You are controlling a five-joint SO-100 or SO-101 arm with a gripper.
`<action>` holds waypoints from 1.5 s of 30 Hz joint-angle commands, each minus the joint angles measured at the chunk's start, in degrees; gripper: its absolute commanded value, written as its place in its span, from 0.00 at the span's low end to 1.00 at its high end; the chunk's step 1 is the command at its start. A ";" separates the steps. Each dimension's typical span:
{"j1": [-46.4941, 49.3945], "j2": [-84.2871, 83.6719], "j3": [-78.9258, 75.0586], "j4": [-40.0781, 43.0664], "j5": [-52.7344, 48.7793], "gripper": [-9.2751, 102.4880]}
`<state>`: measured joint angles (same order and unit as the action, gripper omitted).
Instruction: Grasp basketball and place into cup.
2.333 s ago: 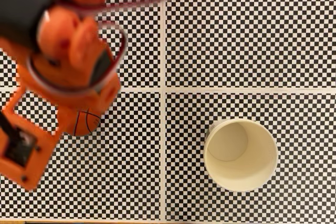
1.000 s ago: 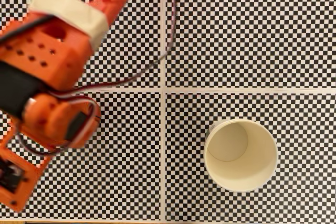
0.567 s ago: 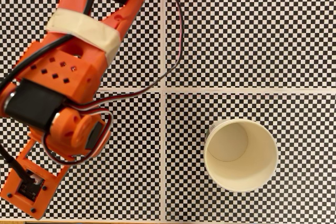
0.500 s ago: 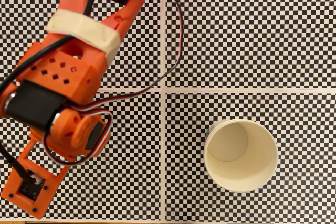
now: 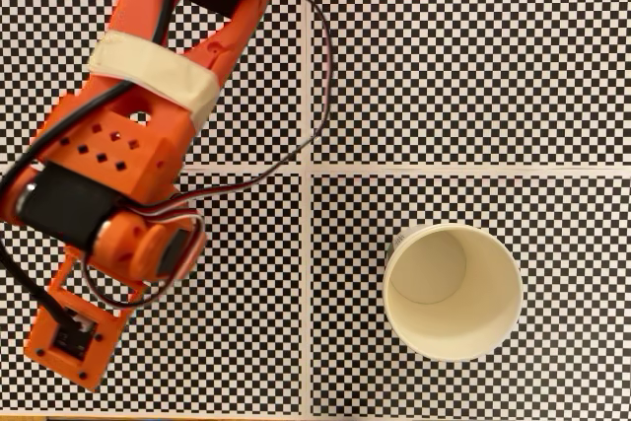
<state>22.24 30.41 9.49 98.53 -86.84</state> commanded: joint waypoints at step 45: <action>-2.29 -3.08 -10.81 0.35 4.31 0.08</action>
<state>21.36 23.82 2.20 98.53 -82.27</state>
